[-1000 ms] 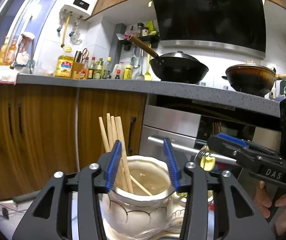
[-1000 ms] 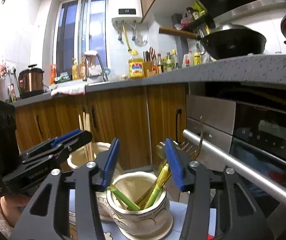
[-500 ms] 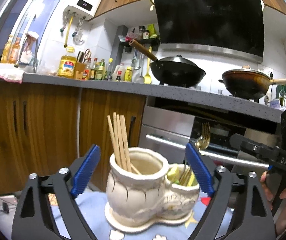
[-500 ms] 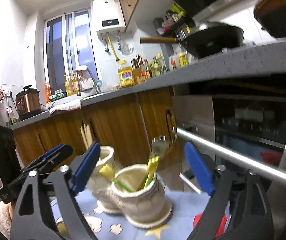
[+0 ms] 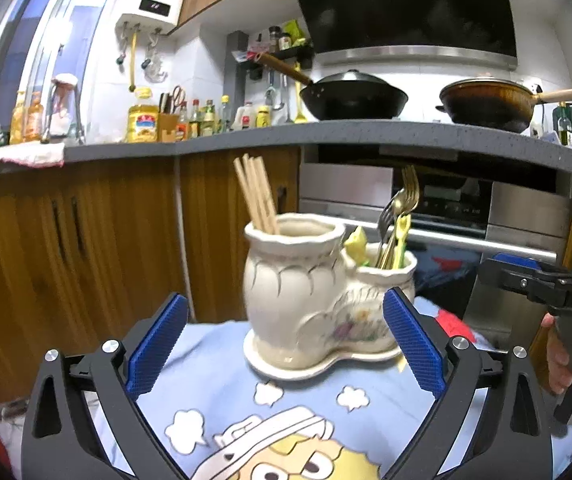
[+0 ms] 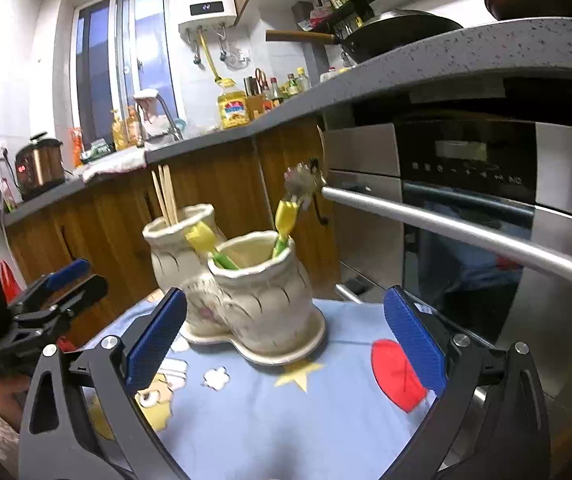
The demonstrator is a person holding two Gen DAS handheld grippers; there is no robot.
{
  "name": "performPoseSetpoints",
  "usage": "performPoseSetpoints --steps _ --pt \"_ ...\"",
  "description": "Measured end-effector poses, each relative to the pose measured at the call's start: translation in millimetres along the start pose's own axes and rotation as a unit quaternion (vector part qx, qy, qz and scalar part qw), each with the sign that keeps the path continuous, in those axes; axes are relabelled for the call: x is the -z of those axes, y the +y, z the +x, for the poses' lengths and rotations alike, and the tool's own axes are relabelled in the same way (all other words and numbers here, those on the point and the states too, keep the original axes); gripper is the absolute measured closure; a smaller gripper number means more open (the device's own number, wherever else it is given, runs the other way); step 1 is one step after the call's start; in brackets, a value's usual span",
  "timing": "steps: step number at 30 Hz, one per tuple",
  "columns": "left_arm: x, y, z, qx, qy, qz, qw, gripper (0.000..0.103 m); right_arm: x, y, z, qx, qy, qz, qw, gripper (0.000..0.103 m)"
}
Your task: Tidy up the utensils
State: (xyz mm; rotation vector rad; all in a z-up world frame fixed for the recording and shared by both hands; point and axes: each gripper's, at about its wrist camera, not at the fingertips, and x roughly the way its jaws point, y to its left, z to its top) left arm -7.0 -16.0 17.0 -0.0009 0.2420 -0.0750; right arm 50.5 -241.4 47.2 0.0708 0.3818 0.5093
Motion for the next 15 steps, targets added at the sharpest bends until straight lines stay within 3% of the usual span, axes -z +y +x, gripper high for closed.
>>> performPoseSetpoints --steps 15 --pt "6 10 12 -0.02 0.007 -0.01 0.9997 0.005 19 29 12 0.052 -0.009 -0.091 0.994 0.006"
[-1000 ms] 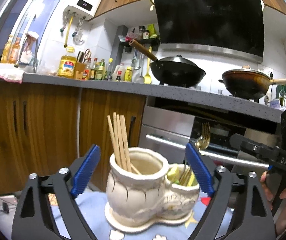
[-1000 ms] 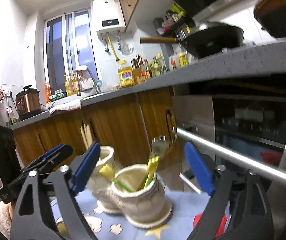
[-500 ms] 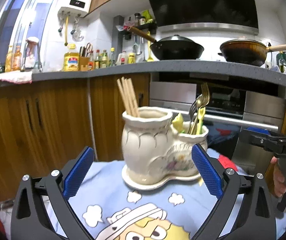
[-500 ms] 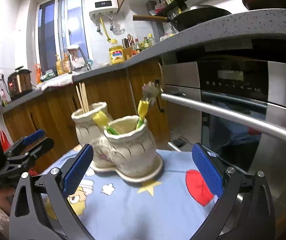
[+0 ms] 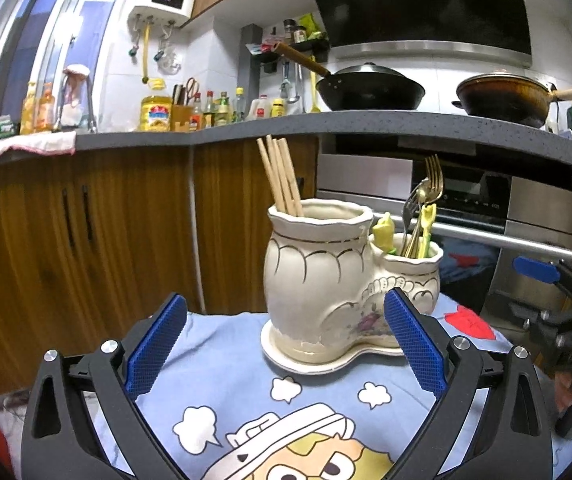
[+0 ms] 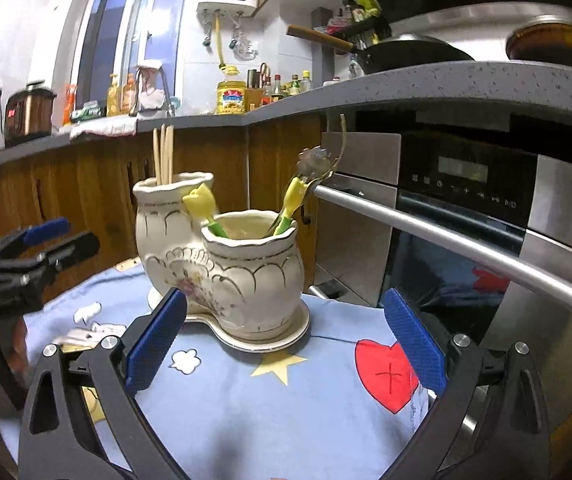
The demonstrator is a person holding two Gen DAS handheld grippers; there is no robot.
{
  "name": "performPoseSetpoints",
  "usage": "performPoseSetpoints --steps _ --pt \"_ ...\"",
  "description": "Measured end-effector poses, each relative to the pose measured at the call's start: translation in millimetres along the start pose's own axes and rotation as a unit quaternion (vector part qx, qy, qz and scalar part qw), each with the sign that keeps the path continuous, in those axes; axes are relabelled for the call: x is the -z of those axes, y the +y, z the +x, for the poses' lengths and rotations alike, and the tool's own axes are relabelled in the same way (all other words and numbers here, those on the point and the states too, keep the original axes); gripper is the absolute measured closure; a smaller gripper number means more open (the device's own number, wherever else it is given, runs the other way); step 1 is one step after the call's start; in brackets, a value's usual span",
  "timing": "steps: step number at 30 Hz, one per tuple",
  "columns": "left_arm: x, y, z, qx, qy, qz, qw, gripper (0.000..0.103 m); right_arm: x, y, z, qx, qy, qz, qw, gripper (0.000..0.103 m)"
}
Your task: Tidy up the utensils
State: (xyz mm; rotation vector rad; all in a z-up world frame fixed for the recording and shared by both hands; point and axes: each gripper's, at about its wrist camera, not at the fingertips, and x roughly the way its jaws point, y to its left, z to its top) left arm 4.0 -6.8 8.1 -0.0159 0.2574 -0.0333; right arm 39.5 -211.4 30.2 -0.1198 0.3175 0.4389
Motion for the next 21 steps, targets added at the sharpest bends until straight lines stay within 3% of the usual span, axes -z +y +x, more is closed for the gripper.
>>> performPoseSetpoints --steps 21 --pt "0.7 -3.9 5.6 -0.007 0.014 0.01 0.9998 0.005 -1.1 -5.1 1.2 -0.003 -0.002 0.006 1.0 0.005"
